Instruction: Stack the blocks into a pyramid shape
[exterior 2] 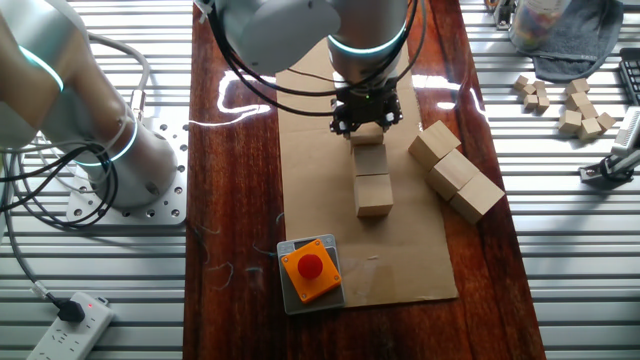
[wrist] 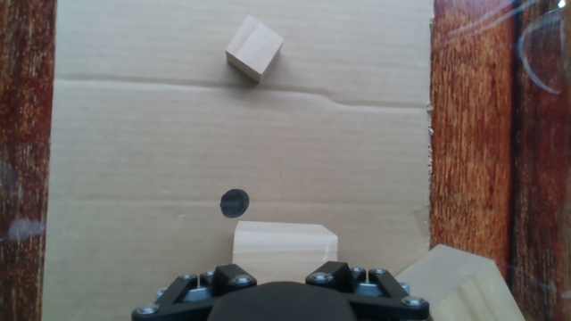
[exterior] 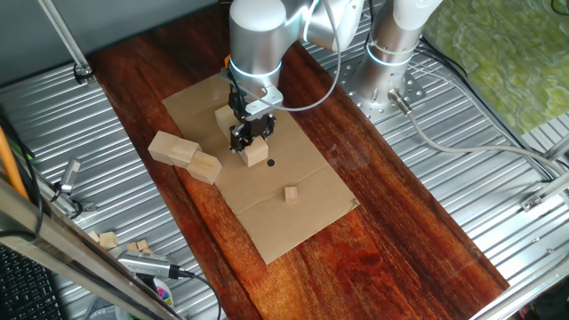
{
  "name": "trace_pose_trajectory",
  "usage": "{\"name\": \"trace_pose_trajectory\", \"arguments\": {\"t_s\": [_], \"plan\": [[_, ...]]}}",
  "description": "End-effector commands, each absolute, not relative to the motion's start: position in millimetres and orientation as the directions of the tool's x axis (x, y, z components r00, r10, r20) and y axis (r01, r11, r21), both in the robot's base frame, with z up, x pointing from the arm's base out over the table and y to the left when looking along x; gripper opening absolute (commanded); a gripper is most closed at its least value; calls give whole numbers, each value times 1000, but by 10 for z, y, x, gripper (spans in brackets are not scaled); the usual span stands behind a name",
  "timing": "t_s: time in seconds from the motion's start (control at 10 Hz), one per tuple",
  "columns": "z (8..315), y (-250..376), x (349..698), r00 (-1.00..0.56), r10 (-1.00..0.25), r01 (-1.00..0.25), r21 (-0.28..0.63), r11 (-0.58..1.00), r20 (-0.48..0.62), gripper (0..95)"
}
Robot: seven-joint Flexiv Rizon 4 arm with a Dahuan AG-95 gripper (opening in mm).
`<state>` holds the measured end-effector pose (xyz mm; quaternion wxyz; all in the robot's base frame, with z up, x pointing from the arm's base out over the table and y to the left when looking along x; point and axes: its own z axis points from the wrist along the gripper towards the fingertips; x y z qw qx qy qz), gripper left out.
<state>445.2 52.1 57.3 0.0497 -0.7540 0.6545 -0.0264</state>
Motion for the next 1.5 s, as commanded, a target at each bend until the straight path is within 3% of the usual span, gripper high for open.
{"name": "trace_pose_trajectory", "arguments": {"t_s": [0.1, 1.5], "plan": [[556, 519, 4459, 139, -990, -984, -111, -136, -23, 0], [460, 495, 4469, 161, -987, -981, -110, -158, -15, 0]]}}
